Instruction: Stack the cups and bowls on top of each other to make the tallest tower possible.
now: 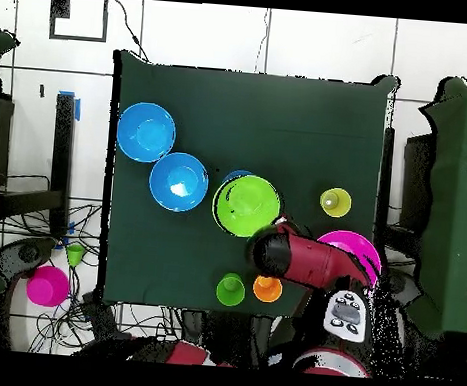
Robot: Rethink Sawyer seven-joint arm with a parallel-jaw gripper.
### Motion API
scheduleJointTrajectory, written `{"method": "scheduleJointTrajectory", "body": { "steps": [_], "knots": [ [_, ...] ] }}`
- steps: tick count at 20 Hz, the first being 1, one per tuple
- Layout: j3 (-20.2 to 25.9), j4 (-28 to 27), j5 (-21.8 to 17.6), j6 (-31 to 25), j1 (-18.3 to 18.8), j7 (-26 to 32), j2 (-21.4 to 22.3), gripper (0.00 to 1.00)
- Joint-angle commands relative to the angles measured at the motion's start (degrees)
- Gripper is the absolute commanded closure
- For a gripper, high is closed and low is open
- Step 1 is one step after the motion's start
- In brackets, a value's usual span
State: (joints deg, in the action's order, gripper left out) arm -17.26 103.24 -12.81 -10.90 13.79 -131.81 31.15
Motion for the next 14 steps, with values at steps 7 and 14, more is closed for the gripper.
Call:
{"method": "scheduleJointTrajectory", "body": {
  "steps": [7, 14],
  "knots": [
    [4.9, 0.9, -2.6, 2.5, -0.5, -1.4, -3.0, 0.0],
    [7.7, 3.7, -2.5, -2.1, 1.7, 1.0, 2.4, 0.0]
  ]
}}
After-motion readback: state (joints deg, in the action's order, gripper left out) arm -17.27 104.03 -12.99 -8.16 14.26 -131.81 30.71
